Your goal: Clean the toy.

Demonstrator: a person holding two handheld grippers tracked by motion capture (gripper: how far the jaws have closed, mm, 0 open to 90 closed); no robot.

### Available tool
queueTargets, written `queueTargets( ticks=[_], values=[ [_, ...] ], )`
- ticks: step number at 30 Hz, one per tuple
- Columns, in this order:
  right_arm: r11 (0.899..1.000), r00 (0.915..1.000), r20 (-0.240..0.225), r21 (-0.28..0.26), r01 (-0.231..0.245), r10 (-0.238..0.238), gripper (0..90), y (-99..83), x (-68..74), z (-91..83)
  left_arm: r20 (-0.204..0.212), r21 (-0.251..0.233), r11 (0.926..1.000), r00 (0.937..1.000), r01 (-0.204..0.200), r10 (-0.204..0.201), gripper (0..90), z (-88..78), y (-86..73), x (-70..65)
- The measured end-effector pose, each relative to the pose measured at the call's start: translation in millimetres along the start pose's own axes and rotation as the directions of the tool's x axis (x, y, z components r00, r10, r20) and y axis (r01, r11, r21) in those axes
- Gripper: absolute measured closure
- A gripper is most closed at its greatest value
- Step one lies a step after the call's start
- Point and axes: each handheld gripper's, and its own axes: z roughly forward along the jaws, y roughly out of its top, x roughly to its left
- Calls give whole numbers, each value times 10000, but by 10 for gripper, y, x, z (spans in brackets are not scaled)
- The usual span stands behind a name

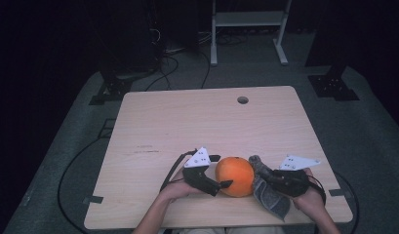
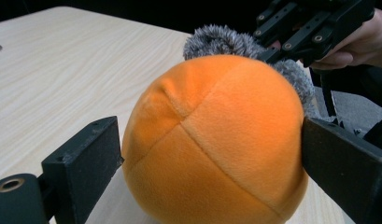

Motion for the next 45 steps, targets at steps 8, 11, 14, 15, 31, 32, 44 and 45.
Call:
queueTargets(
  ticks=[8,11,14,15,31,32,44,45],
  values=[
    [10000,9998,194,43,-57,57,741,19,-40,-77,-128,-59,9994,9993,-348,347,208,65,-16,-85],
    [9971,10000,-43,-759,41,-45,742,169,56,-246,-442,-128,9990,9981,-431,425,238,103,11,-152],
    [9900,9978,-519,-1369,332,-406,741,318,221,-315,-738,-157,9995,9969,-267,255,239,144,49,-201],
    [9891,9967,-567,-1390,493,-576,740,351,280,-296,-761,-149,9997,9969,-188,176,234,157,65,-223],
    [9959,9982,-594,-900,-6,-48,731,129,58,-264,27,171,9994,9996,-295,294,74,301,-69,-196],
    [9958,9986,-521,-913,16,-63,731,128,60,-265,89,69,9997,9996,-253,253,115,301,-71,-205],
    [9936,9986,-275,-1023,-488,462,740,101,32,-60,-257,226,9912,9910,-1307,1313,329,71,110,-300],
    [9936,9987,-238,-1019,-483,461,740,109,27,-54,-317,147,9931,9927,-1159,1163,334,78,98,-291]
  ],
)
